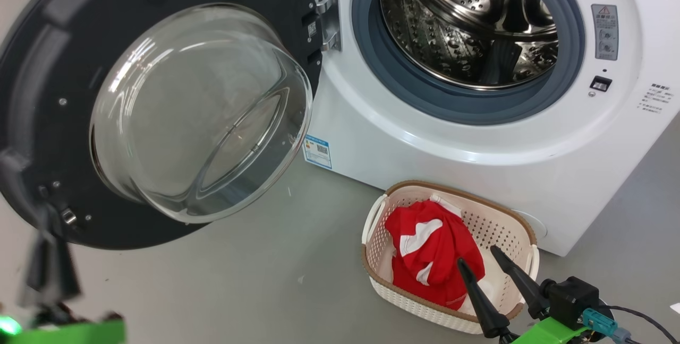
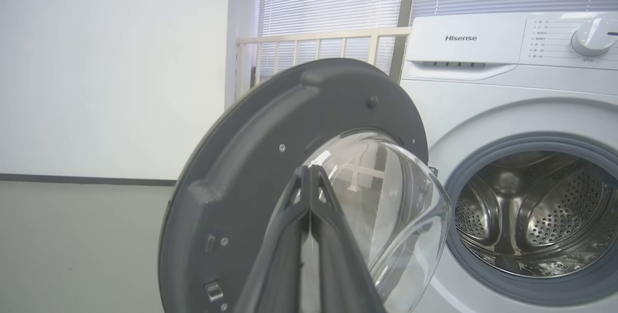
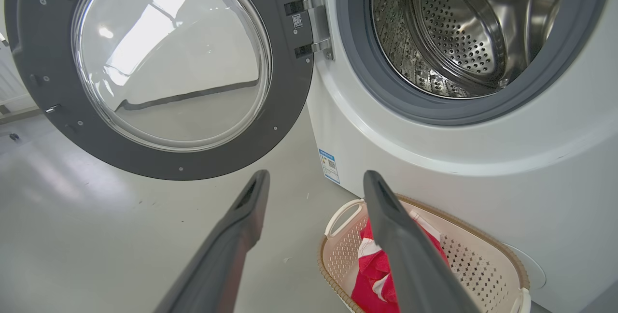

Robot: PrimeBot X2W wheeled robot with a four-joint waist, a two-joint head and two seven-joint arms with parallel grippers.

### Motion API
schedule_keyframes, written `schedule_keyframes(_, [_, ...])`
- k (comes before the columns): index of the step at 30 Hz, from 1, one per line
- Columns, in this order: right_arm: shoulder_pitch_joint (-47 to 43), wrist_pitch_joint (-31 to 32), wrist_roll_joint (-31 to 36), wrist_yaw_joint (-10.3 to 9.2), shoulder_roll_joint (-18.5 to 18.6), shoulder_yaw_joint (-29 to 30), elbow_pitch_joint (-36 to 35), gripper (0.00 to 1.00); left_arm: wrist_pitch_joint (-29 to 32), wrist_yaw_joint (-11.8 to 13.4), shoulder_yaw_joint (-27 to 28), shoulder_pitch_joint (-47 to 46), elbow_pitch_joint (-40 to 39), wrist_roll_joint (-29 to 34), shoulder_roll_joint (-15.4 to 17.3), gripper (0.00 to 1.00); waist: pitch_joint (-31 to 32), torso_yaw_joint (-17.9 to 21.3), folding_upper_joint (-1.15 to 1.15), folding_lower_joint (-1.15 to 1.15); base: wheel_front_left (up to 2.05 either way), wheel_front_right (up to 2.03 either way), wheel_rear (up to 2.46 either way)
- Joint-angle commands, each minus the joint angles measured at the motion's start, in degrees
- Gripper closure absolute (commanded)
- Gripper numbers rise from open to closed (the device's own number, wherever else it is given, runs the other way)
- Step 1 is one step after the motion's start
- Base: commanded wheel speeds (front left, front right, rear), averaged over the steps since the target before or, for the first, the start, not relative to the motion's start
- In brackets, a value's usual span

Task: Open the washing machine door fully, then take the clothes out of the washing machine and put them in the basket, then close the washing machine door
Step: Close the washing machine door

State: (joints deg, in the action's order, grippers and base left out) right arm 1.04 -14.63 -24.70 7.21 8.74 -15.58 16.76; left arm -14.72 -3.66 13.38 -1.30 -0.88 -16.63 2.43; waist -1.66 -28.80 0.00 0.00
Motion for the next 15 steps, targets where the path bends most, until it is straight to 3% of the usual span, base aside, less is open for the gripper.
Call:
schedule_keyframes(1, [0.0,-0.4,0.1,0.28,0.1,-0.8,-1.5,0.0,-0.3,-1.1,3.8,-4.1,-3.1,0.9,1.8,1.0,-0.5,-0.2,0.0,0.0,0.0,0.0,0.0])
schedule_keyframes(7, [0.2,-0.4,0.5,0.28,0.0,0.0,-1.8,0.0,-0.3,-3.1,9.3,-12.8,-4.3,-0.7,6.6,1.0,-1.9,-0.4,0.0,0.0,0.0,0.0,0.0])
schedule_keyframes(15, [0.9,-0.4,1.0,0.28,0.3,0.2,-2.0,0.0,-0.3,-3.8,14.6,-23.9,0.7,-6.7,14.2,1.0,-4.4,0.1,0.0,0.0,0.0,0.0,0.0])
